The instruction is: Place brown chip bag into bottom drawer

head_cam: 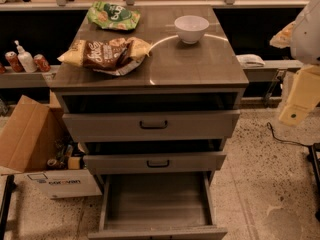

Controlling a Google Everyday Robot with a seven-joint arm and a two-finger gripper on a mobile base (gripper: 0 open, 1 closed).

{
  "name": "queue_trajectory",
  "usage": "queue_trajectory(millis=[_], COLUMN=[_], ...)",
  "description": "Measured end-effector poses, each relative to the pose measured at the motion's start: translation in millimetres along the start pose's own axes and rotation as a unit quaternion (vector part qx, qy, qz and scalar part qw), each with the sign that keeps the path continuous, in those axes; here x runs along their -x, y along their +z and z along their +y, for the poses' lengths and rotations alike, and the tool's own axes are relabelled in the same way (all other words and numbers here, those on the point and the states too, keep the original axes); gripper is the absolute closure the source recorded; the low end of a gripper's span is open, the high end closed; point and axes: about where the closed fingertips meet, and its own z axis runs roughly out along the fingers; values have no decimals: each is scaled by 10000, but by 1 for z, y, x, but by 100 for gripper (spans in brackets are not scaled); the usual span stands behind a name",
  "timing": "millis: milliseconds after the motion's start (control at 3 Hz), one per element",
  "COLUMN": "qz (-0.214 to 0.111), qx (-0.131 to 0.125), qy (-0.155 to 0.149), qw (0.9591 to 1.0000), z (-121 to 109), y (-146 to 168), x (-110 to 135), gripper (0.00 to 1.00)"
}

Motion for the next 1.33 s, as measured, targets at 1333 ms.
queue_trajectory(millis=[1333], qz=[-1397], qx=[136], qy=[-266], qw=[9897], z=[-46], y=[49], x=[116], gripper=[0])
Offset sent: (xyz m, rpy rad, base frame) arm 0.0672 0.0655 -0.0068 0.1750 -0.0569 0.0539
